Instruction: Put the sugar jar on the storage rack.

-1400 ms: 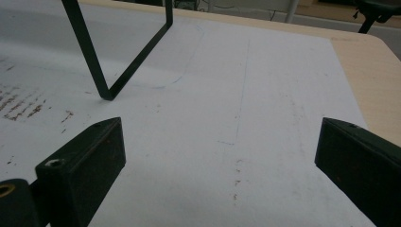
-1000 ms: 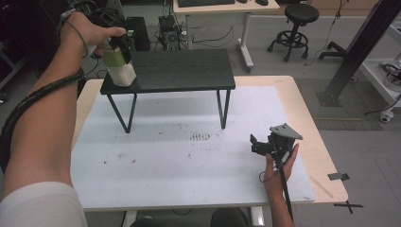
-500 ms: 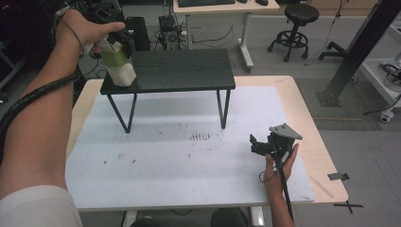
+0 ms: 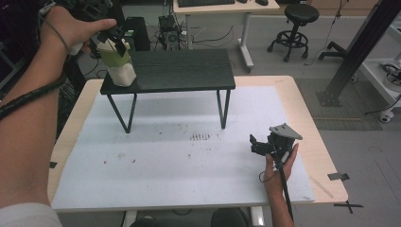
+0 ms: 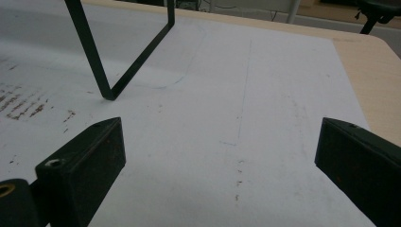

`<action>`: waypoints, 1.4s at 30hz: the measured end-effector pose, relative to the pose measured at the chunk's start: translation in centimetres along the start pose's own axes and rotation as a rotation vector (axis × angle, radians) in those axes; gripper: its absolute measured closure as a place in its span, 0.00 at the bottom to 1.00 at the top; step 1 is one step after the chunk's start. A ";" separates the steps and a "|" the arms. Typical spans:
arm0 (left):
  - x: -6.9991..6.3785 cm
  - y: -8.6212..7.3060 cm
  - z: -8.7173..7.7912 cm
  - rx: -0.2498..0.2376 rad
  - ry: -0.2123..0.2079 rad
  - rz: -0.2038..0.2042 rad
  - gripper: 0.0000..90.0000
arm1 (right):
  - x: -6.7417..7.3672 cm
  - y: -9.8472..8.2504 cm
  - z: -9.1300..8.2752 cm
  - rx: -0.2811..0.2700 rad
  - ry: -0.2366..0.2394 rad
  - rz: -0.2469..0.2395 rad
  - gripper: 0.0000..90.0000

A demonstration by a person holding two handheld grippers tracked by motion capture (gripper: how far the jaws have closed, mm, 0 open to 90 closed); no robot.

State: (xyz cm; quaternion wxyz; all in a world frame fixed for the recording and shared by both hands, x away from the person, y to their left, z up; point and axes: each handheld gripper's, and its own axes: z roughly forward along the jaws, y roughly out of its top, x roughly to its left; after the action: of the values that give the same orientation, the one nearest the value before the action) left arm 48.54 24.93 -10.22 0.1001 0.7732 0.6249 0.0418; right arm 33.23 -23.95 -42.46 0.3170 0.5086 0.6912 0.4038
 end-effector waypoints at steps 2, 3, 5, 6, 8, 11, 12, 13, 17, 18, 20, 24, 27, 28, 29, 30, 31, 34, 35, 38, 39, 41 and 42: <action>0.1 -0.5 0.0 -0.006 -0.002 0.001 0.15 | 0.0 0.0 0.0 -0.001 0.001 -0.001 0.03; 0.2 -0.8 0.0 -0.004 -0.005 0.010 0.15 | 0.0 0.0 0.0 0.000 0.001 -0.001 0.03; 0.3 -1.5 0.1 -0.004 -0.002 0.014 0.15 | 0.0 0.0 0.0 -0.001 0.002 -0.002 0.03; 0.4 -2.0 0.2 -0.001 -0.001 0.017 0.15 | 0.0 0.0 0.0 0.000 0.001 -0.002 0.03; 0.5 -2.6 0.3 -0.001 0.001 0.020 0.15 | 0.0 0.0 0.0 -0.001 0.001 -0.002 0.03; 0.6 -3.7 0.5 -0.007 -0.006 0.025 0.15 | 0.0 0.0 0.0 0.000 0.002 -0.004 0.03; 0.7 -4.1 0.6 -0.010 -0.008 0.024 0.15 | 0.1 0.0 0.0 -0.001 0.002 -0.003 0.03; 0.7 -4.5 0.8 -0.007 -0.010 0.023 0.15 | 0.0 0.0 0.0 -0.002 0.001 -0.003 0.03; 0.8 -6.0 1.4 0.001 -0.009 0.029 0.15 | 0.1 0.0 0.0 -0.004 0.004 -0.002 0.03; 0.8 -6.5 1.6 0.001 -0.015 0.032 0.15 | 0.0 0.0 0.0 -0.006 0.009 -0.001 0.03; 0.8 -7.1 2.0 -0.001 -0.022 0.033 0.15 | 0.0 0.0 -0.1 -0.010 0.012 -0.001 0.03; 0.7 -8.7 3.1 0.015 -0.020 0.037 0.15 | 0.1 0.1 0.1 -0.009 0.017 -0.010 0.03; 0.6 -9.6 3.9 0.024 -0.026 0.041 0.15 | 0.0 0.0 0.0 -0.010 0.014 -0.002 0.03; 0.5 -9.9 4.2 0.030 -0.029 0.043 0.15 | -0.1 0.0 0.1 -0.009 0.013 0.005 0.03; 0.5 -10.1 4.4 0.032 -0.029 0.044 0.15 | -0.2 0.0 0.1 -0.007 0.015 0.006 0.03; 0.4 -10.4 4.8 0.036 -0.031 0.045 0.15 | -0.1 0.0 0.1 -0.007 0.015 0.002 0.03; 0.4 -10.6 5.0 0.039 -0.031 0.045 0.15 | 0.0 0.0 0.2 -0.004 0.012 -0.007 0.03; 0.3 -11.3 5.6 0.051 -0.033 0.046 0.15 | 0.1 0.0 0.2 -0.003 0.007 -0.017 0.03; 0.3 -11.4 5.7 0.050 -0.033 0.047 0.15 | 0.1 0.0 0.2 -0.004 0.006 -0.019 0.03; 0.3 -11.8 5.9 0.047 -0.037 0.044 0.15 | -0.1 0.0 0.3 -0.003 0.000 -0.012 0.03; 0.3 -11.8 5.9 0.042 -0.039 0.044 0.15 | -0.1 0.0 0.3 -0.002 0.000 -0.010 0.03; 0.3 -12.2 6.2 0.042 -0.048 0.044 0.15 | -0.1 0.0 0.3 -0.005 -0.001 -0.013 0.03; 0.3 -12.3 6.3 0.040 -0.052 0.045 0.15 | 0.0 0.0 0.3 -0.005 0.000 -0.017 0.03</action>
State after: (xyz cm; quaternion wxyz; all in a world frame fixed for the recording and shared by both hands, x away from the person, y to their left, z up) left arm 38.00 26.98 -18.95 0.0995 0.7898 0.6051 0.0115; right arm 33.49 -23.88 -42.60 0.3216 0.5018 0.6945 0.4031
